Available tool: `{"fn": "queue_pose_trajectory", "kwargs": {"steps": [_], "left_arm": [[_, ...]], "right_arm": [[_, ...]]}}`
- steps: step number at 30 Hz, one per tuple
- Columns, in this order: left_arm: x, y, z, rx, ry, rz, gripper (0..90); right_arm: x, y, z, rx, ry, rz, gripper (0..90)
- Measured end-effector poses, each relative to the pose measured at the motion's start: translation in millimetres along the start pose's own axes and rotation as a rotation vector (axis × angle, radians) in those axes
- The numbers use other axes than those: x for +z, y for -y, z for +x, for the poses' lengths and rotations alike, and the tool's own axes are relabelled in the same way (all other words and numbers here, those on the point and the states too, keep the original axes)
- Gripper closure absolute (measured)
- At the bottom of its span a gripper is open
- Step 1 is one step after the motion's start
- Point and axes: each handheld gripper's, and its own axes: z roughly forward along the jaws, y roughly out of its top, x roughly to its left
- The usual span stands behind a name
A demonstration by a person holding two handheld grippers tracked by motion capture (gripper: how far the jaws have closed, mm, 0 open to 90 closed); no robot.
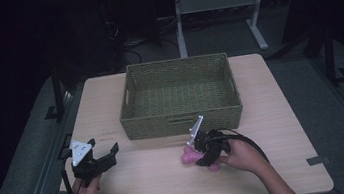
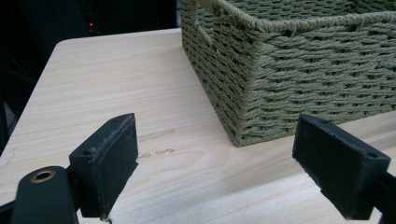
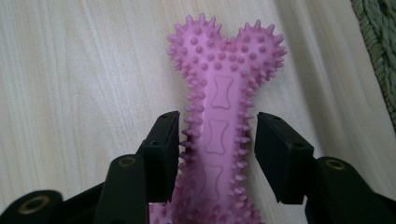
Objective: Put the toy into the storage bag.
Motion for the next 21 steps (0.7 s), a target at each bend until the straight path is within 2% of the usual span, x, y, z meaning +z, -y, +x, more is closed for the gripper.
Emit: {"fn": "queue_pose_trajectory", "kwargs": {"steps": [15, 21], "left_arm": [[-1.3, -0.4, 2.3, -0.005, -0.002, -0.004, 13.7], [-1.4, -0.4, 2.5, -0.008, -0.001, -0.006, 13.7]], "right_arm": [[4.3, -3.0, 2.7, -0.019, 0.011, 0.012, 54.3], [2.5, -1.7, -0.3, -0.023, -0.012, 0.005, 56.9]]}}
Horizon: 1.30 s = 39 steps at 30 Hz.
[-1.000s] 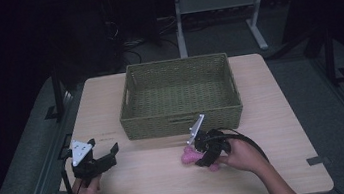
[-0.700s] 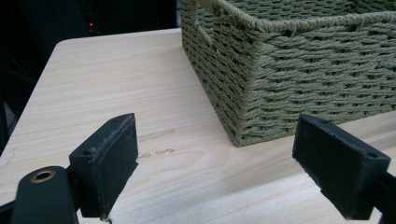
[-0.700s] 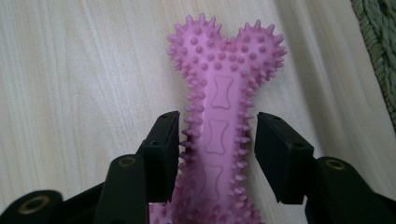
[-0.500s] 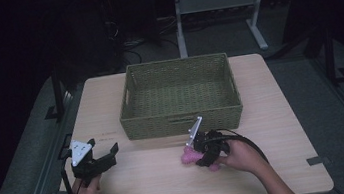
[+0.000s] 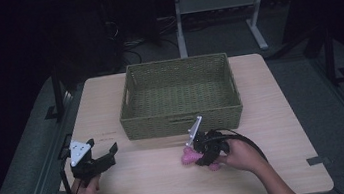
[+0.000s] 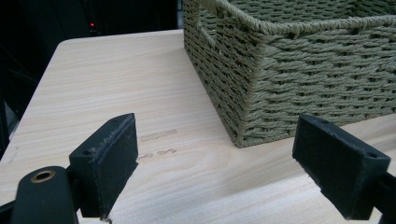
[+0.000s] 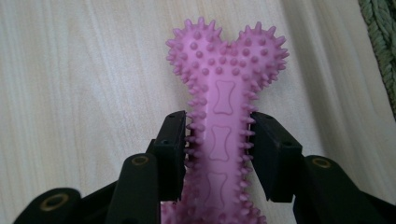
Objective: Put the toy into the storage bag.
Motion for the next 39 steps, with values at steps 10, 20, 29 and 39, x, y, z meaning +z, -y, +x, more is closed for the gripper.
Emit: {"fn": "queue_pose_trajectory", "kwargs": {"steps": [10, 20, 29, 39], "left_arm": [[0.6, 0.0, -1.1, 0.007, 0.001, -0.002, 13.7], [1.7, 0.0, -2.6, 0.009, 0.002, 0.003, 13.6], [1.8, 0.0, -3.1, 0.012, 0.003, 0.008, 13.7], [2.4, 0.4, -3.2, 0.013, 0.005, 0.009, 13.7]], "right_arm": [[-10.4, 4.2, -7.8, -0.019, -0.065, -0.014, 57.8], [-42.9, -3.1, -17.7, -0.062, -0.099, -0.079, 57.8], [-64.9, -12.3, -26.7, -0.092, -0.119, -0.098, 57.9], [-89.7, -21.2, -39.3, -0.097, -0.142, -0.149, 57.9]]}}
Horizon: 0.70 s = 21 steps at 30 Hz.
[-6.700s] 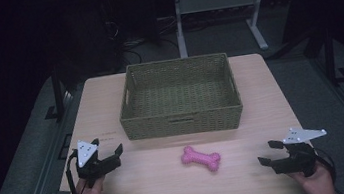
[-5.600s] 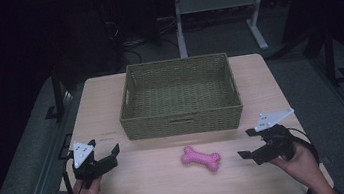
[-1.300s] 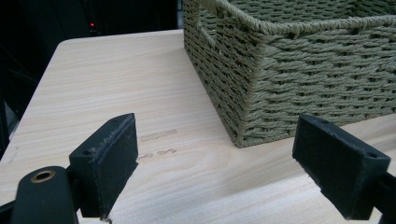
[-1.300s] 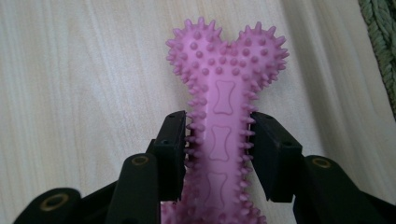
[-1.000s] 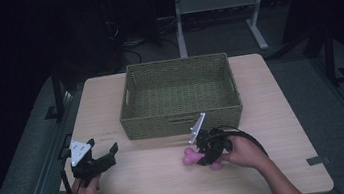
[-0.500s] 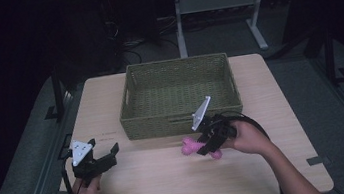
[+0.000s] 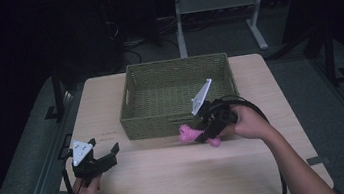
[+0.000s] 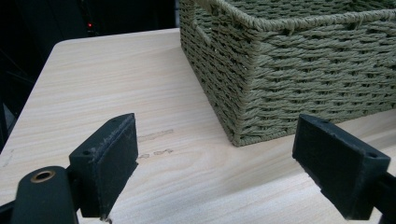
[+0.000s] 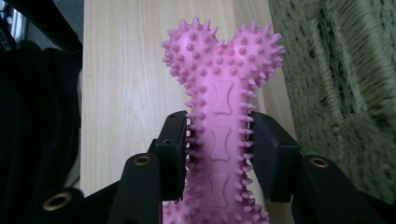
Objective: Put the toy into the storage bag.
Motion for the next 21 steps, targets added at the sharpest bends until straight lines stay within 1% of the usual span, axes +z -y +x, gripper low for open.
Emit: {"fn": "queue_pose_trajectory", "kwargs": {"steps": [4, 7, 9, 11, 13, 16, 21], "left_arm": [[-0.2, -0.1, 0.4, -0.003, -0.001, -0.001, 13.6], [-0.6, -0.3, 0.3, 0.0, -0.002, -0.004, 13.7], [0.0, 0.1, 0.7, -0.004, 0.0, 0.001, 13.7], [0.2, 0.1, 0.5, -0.002, -0.002, 0.001, 13.7], [0.4, -0.2, 0.4, 0.003, 0.001, 0.0, 13.6], [0.6, -0.2, -0.6, 0.005, -0.003, -0.002, 13.6], [1.1, -0.2, -0.4, 0.003, -0.002, -0.003, 13.7]], "right_arm": [[-7.8, -4.4, -3.4, -0.001, 0.003, 0.0, 57.9], [-13.3, -7.7, -6.0, -0.008, -0.005, 0.004, 57.9], [-17.0, -9.1, -8.2, -0.008, 0.003, -0.008, 57.9], [-20.4, -10.7, -10.1, -0.005, 0.004, -0.004, 57.9], [-23.1, -12.4, -12.2, -0.003, 0.012, -0.003, 57.9], [-26.8, -14.5, -15.0, -0.006, 0.006, -0.008, 57.9], [-32.1, -17.9, -21.1, -0.004, 0.013, 0.001, 57.9]]}}
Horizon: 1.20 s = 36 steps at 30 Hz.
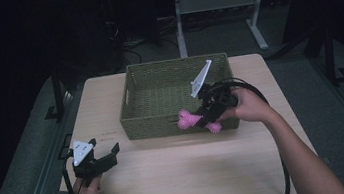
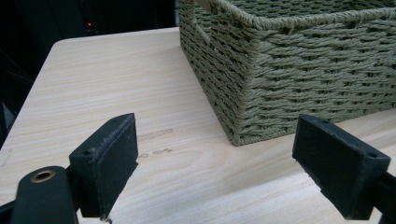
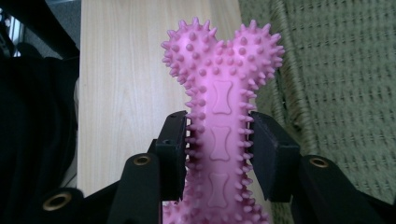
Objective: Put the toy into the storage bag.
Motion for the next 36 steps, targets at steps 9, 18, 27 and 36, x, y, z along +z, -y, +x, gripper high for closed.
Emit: {"fn": "queue_pose_trajectory", "kwargs": {"steps": [9, 18, 27, 36], "left_arm": [[-1.1, -0.3, 1.5, -0.005, -0.004, -0.002, 13.7], [-1.5, -0.3, 2.6, -0.005, -0.005, 0.001, 13.7], [-1.4, -0.3, 2.7, -0.006, -0.005, -0.001, 13.7], [-1.4, -0.3, 2.5, -0.005, -0.005, -0.002, 13.6]], "right_arm": [[-8.7, -5.6, -11.6, 0.008, 0.007, -0.002, 58.0], [-13.6, -12.1, -23.4, 0.02, 0.018, 0.01, 58.0], [-16.3, -15.9, -37.3, 0.036, 0.015, 0.007, 58.0], [-20.4, -19.0, -50.2, 0.057, 0.021, 0.0, 58.0]]}}
